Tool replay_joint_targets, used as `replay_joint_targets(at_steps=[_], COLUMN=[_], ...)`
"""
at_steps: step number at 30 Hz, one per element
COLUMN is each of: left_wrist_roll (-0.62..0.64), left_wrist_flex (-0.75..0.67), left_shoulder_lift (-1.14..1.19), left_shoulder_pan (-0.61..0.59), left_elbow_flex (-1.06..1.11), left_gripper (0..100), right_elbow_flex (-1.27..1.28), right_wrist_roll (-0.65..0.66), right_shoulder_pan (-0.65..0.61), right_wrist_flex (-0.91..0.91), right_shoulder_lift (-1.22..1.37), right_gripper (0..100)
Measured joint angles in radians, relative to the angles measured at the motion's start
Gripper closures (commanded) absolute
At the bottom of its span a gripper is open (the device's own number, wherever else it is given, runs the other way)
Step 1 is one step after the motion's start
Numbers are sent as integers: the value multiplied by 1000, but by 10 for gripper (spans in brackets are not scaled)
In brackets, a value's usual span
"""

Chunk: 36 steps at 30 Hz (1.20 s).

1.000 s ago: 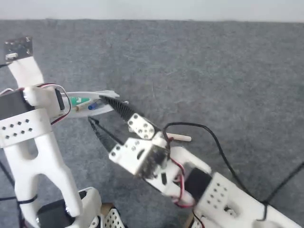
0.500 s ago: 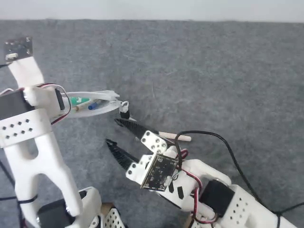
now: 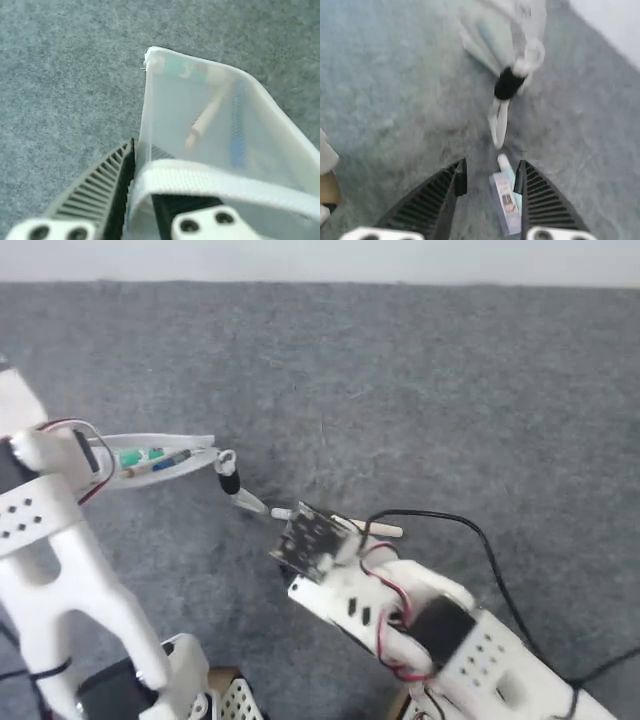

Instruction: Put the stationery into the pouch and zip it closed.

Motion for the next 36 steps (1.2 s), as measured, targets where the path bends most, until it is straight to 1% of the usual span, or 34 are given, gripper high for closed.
replay_joint_targets(at_steps=[4, 8, 13, 25, 29, 36], left_wrist_roll=[9, 9, 11, 11, 11, 11], left_wrist_flex=[0, 0, 0, 0, 0, 0], left_shoulder_lift=[0, 0, 0, 0, 0, 0], left_shoulder_pan=[-12, -15, -15, -15, -15, -15], left_elbow_flex=[0, 0, 0, 0, 0, 0], left_gripper=[991, 991, 991, 991, 991, 991], right_elbow_flex=[0, 0, -3, -181, -247, -293], right_wrist_roll=[0, 0, 48, 51, 51, 51], right_shoulder_pan=[32, 68, 75, 101, 132, 146], right_wrist_flex=[-43, -126, -210, -227, -227, -227], right_shoulder_lift=[164, 334, 489, 839, 953, 1042], right_gripper=[842, 842, 842, 846, 846, 847])
